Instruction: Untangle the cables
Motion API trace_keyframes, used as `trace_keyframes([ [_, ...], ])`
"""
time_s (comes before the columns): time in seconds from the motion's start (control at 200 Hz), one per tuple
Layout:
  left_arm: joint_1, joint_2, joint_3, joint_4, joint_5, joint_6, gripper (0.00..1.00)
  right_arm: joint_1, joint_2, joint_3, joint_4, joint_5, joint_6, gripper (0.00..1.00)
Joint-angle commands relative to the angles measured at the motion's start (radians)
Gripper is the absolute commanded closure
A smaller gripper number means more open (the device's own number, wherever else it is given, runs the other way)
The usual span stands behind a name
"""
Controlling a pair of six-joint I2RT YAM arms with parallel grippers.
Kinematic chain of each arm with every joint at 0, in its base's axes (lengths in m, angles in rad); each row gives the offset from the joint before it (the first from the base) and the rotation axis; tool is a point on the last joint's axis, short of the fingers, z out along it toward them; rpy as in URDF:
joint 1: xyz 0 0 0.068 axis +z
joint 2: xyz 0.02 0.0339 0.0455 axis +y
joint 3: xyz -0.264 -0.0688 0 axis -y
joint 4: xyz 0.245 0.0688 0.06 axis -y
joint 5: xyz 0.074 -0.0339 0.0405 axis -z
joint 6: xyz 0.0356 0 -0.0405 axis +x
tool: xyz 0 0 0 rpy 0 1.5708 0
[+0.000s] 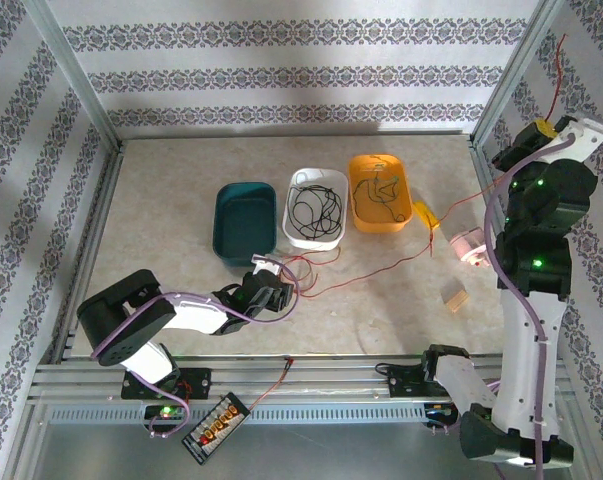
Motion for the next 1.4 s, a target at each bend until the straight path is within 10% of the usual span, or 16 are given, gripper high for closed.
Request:
trace_keyframes([
  [0.0, 0.011, -0.004, -0.049, -0.176, -0.02, -0.035, 0.3, -0.019, -0.002, 0.034, -0.006, -0.121, 0.064, 1.0],
  [0.2, -0.028, -0.104, -0.014, -0.105, 0.055, 0.061, 0.3, 0.047, -0.033, -0.06, 0.068, -0.404, 0.199, 1.0],
  [0.465, -0.103, -0.189, 0.197, -0.113, 0.175, 0.31, 0.24, 0.222, -0.107, -0.192, 0.046, -0.478, 0.294, 1.0],
  [0.965, -0.159, 0.402, 0.67, 0.081, 0.299, 0.413, 0.22, 0.221, -0.092, 0.011, -0.008, -0.589, 0.38, 1.0],
  [1.144, -0.159, 0.518, 0.75, 0.136, 0.284, 0.389, 0.33, 0.22, -0.103, 0.039, -0.018, -0.59, 0.374, 1.0],
  [1.394, -0.121, 0.56, 0.68, 0.219, 0.219, 0.278, 0.79, 0.213, -0.118, 0.076, -0.039, -0.563, 0.342, 1.0],
])
